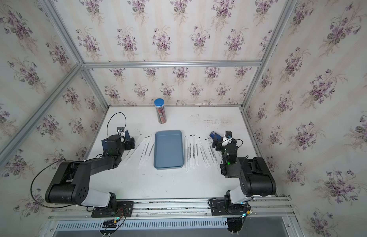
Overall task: Put the straws into the storage box
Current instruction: Pick up the straw from the center of the board.
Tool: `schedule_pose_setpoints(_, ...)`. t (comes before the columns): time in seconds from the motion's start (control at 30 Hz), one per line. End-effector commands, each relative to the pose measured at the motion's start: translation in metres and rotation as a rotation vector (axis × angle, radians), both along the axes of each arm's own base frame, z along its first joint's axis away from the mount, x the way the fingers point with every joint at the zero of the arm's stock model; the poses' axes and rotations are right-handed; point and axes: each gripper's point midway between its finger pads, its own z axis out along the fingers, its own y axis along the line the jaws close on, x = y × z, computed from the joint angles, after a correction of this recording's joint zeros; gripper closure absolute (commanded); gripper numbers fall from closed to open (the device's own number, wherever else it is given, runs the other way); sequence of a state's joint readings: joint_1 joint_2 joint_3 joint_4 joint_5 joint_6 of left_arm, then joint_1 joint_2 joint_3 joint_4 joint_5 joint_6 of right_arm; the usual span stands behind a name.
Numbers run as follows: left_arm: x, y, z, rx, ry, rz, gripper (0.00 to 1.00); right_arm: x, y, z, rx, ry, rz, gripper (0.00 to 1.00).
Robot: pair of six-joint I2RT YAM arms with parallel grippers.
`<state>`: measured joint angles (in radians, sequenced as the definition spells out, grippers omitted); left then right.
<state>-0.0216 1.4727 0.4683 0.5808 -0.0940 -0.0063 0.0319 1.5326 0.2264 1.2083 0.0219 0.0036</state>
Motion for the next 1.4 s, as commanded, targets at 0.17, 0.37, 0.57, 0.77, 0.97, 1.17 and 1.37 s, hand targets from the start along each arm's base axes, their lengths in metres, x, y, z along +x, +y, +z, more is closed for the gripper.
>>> schedule_pose_setpoints(0.17,0.005,0.001,0.009,0.012,-0.037,0.001,0.00,0.003,-0.002,0.011,0.011,-0.045,-0.013,0.00)
schedule_pose_setpoints(0.37,0.005,0.001,0.009,0.013,-0.038,0.001,0.00,0.003,-0.002,0.011,0.011,-0.044,-0.013,0.00)
schedule_pose_setpoints(0.57,0.005,0.001,0.008,0.013,-0.036,0.001,0.00,0.003,-0.002,0.011,0.011,-0.045,-0.014,0.00)
schedule_pose_setpoints(0.77,0.004,0.002,0.014,0.023,-0.049,0.013,0.00,0.002,-0.002,0.012,0.008,-0.047,-0.014,0.00)
schedule_pose_setpoints(0.97,-0.010,0.020,0.061,0.093,-0.052,0.197,0.00,0.010,-0.026,0.055,0.026,0.011,-0.220,0.00)
schedule_pose_setpoints(1.17,-0.042,0.050,0.103,-0.028,0.011,0.508,0.00,0.015,-0.021,0.081,0.041,0.337,-0.385,0.00)
schedule_pose_setpoints(1.37,-0.053,0.033,0.129,-0.141,0.264,0.525,0.00,0.016,0.043,0.073,0.417,0.538,-0.104,0.26)
